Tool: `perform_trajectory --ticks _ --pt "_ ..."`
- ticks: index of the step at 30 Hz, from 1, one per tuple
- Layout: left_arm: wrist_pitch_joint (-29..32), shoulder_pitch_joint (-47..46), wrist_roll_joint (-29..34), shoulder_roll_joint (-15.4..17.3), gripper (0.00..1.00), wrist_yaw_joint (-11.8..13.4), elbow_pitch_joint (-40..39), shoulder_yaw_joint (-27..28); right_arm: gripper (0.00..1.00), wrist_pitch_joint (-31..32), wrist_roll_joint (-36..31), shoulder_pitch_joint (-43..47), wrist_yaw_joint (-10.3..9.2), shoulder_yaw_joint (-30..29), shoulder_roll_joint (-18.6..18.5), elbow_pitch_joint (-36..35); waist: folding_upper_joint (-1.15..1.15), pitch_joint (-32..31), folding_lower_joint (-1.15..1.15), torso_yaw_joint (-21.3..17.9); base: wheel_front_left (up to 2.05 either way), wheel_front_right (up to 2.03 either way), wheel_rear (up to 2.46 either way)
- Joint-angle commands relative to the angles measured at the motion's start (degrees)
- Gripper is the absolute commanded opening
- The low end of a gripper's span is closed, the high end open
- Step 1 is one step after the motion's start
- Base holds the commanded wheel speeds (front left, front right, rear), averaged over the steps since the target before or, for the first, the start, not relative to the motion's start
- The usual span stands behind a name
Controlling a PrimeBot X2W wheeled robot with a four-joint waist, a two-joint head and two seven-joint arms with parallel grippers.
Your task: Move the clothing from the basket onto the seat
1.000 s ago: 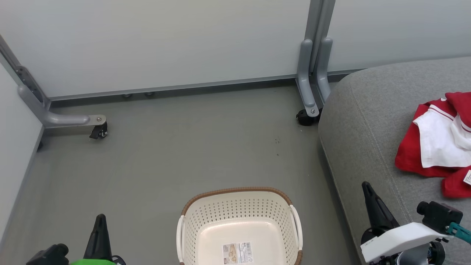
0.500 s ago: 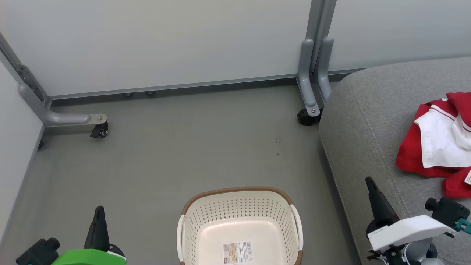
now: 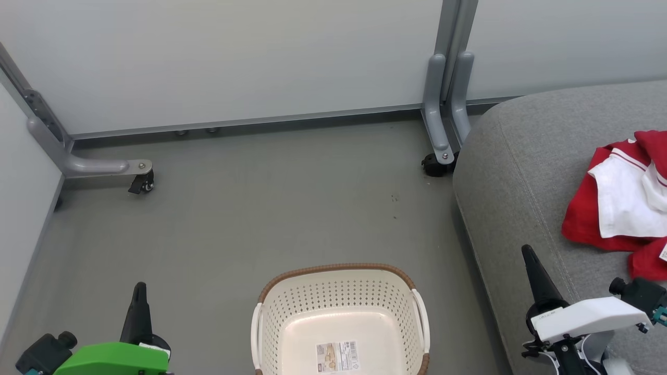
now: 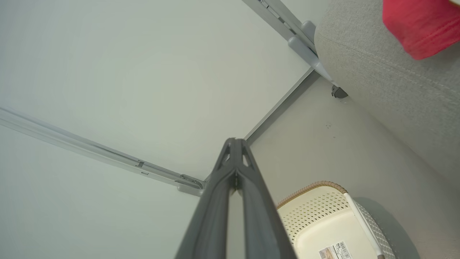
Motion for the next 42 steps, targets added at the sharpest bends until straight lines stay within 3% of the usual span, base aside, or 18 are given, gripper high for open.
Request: perform_trajectory --ticks 1,42 --pt "0.3 -1.9 -2.0 0.2 0.00 -0.4 -0.4 0.4 0.00 0.2 1.9 -1.6 0.03 -0.3 -0.5 -0.1 0.00 0.0 0.00 0.0 0.00 0.00 0.00" --pt "6.1 -6.0 -25.0 -0.2 0.00 -1.1 0.5 1.8 0.00 2.9 24.4 -5.8 0.03 -3.0 -0.4 5.0 0.00 0.4 0.00 0.5 0.00 0.00 0.00"
